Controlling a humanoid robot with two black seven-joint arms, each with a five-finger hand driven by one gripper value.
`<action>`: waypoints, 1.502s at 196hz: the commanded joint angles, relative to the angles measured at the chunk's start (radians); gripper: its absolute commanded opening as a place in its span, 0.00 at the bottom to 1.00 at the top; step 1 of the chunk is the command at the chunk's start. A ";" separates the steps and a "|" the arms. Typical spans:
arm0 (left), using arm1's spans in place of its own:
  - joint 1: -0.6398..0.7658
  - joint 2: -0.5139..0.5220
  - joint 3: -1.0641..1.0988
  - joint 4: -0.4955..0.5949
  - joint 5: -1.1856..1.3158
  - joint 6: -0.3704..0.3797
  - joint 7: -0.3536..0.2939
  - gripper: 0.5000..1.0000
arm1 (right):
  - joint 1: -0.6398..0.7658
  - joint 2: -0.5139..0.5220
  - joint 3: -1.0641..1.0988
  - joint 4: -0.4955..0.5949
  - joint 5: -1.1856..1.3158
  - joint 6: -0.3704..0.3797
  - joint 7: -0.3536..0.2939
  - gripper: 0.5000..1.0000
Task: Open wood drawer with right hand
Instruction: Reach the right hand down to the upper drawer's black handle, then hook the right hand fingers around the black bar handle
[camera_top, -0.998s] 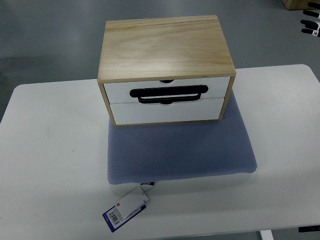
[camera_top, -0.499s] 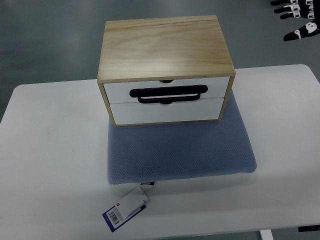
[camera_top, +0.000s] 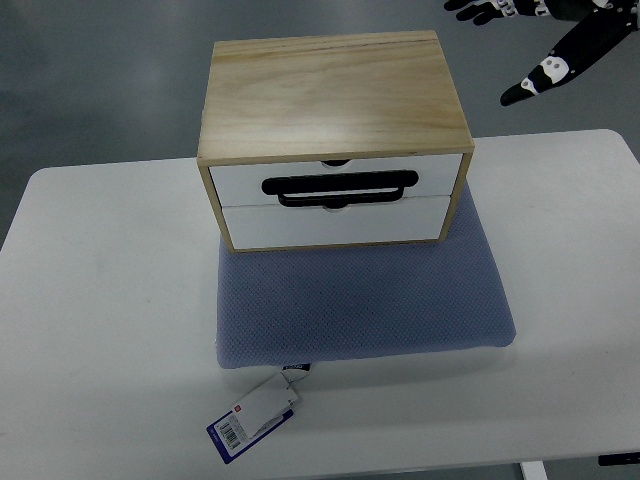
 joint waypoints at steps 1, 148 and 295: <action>0.000 0.000 0.000 0.000 0.000 0.000 0.000 1.00 | 0.000 0.040 -0.001 0.032 0.003 0.000 -0.002 0.91; 0.000 0.000 0.000 0.000 0.000 0.000 0.000 1.00 | -0.164 0.318 -0.022 0.030 -0.033 0.000 -0.150 0.91; 0.000 0.000 0.000 0.000 0.000 0.000 0.000 1.00 | -0.196 0.385 -0.036 -0.088 -0.072 0.000 -0.168 0.91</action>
